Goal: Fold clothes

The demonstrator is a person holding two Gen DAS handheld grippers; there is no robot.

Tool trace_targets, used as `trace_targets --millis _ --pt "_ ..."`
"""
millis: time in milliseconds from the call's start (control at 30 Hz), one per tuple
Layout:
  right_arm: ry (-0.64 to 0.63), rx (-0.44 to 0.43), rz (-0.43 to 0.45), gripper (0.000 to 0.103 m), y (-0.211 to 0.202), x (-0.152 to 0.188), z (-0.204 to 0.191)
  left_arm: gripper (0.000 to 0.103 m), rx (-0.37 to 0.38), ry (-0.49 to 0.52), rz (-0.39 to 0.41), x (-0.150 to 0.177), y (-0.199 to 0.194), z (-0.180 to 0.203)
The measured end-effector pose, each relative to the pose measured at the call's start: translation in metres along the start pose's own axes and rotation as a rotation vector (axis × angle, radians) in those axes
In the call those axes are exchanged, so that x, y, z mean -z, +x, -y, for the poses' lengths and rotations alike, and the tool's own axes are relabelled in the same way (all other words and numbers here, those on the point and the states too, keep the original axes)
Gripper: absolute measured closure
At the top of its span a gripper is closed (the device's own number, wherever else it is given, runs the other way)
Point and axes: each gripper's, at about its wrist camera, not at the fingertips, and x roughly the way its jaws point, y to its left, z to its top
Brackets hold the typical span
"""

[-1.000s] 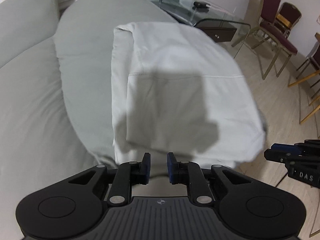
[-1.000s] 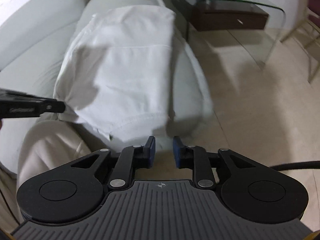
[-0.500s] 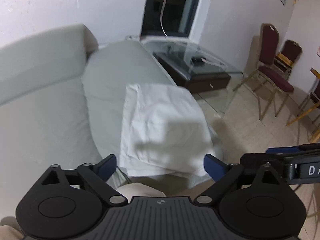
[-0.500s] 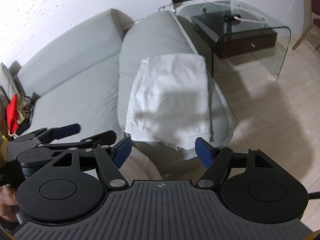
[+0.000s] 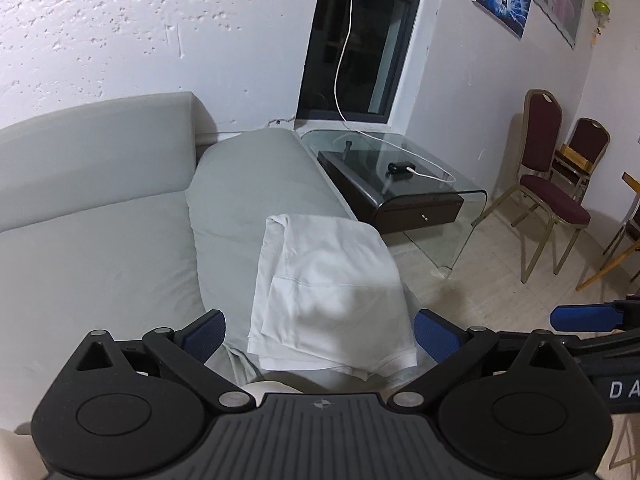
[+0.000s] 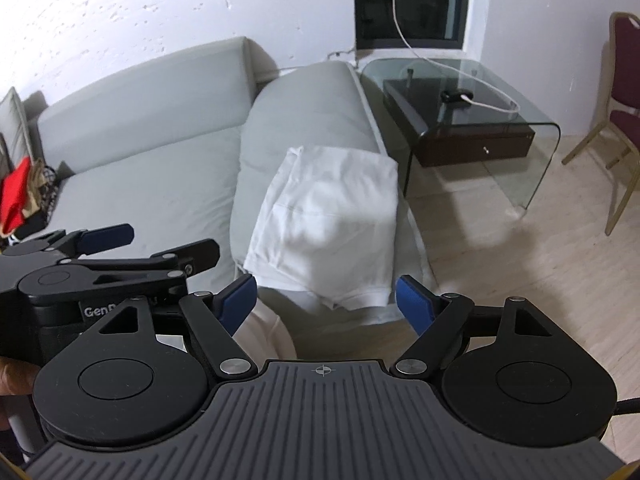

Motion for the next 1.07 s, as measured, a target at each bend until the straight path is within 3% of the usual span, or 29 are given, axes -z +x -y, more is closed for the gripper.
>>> trace_targets --millis 467,1067 --pt "0.031 0.015 -0.028 0.021 0.005 0.013 0.009 0.003 0.020 -0.008 -0.075 0.010 0.014 0.008" --pt "0.056 0.014 -0.046 0.021 0.012 0.020 0.014 0.002 0.015 -0.002 -0.086 0.015 0.017 0.012"
